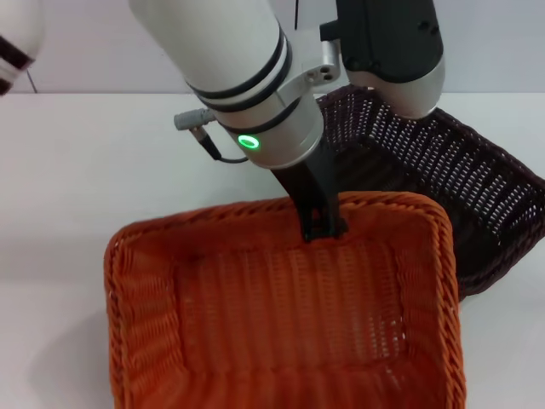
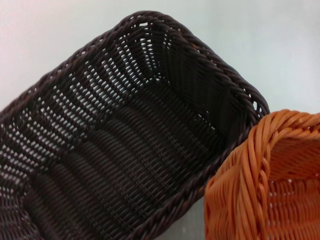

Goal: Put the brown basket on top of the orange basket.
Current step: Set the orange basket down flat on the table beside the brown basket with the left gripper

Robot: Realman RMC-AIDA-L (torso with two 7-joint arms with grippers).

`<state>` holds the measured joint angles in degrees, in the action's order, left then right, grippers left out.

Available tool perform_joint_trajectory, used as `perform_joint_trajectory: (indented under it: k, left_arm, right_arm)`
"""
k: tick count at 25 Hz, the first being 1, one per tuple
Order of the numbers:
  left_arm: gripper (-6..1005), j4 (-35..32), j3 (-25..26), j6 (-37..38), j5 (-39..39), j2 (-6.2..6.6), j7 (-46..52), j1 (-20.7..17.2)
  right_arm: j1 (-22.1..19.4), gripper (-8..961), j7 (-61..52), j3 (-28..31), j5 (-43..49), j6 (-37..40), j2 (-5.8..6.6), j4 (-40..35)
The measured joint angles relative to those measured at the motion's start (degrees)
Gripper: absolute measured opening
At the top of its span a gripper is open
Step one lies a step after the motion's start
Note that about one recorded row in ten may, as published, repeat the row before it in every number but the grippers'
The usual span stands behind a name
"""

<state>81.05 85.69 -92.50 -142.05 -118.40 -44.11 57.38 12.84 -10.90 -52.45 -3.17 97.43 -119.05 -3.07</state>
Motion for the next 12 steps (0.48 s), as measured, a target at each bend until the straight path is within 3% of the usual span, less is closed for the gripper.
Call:
perform_joint_trajectory:
  k: [12]
  left_arm:
    - [175, -7.5, 3.7, 3.5, 0.1, 0.02, -6.5, 4.4]
  right_arm:
    - [-0.3, 710, 0.0, -0.2, 0.0, 1.7, -0.12, 0.1]
